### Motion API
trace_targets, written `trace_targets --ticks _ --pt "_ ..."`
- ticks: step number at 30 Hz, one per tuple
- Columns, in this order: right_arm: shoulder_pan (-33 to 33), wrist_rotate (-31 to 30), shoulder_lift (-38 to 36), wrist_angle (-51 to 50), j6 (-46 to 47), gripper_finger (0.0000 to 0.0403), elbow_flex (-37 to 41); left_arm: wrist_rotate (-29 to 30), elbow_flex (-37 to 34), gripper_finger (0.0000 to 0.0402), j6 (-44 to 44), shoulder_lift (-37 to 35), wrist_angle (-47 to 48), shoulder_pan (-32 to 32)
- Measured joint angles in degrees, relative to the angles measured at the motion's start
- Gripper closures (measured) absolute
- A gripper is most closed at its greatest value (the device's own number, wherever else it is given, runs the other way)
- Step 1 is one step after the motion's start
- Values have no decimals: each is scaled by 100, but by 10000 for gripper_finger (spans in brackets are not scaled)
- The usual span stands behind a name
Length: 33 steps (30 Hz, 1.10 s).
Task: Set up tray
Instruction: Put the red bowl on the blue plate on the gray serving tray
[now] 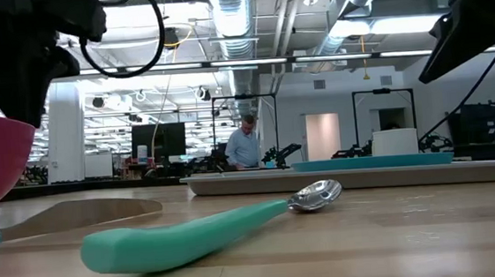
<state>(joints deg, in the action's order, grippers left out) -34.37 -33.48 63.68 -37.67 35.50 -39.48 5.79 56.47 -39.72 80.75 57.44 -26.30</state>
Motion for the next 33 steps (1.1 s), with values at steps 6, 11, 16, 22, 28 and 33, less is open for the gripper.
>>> trace_targets --ticks 6,11,16,22,28,33 --pt "0 -2 0 22 -59 289 -2 -31 0 293 44 0 -58 0" --pt "0 -2 0 26 -58 289 0 -49 -202 294 90 -2 -310 2" --pt "0 -2 0 33 -58 289 0 -231 -539 294 94 -2 -574 2" --pt "0 -2 0 42 -56 289 -1 241 -845 295 98 0 -879 70" --pt "0 -2 0 44 -54 289 0 220 -955 352 303 0 -1663 202" --pt "0 0 0 46 23 289 0 254 -955 393 493 0 -2544 386"
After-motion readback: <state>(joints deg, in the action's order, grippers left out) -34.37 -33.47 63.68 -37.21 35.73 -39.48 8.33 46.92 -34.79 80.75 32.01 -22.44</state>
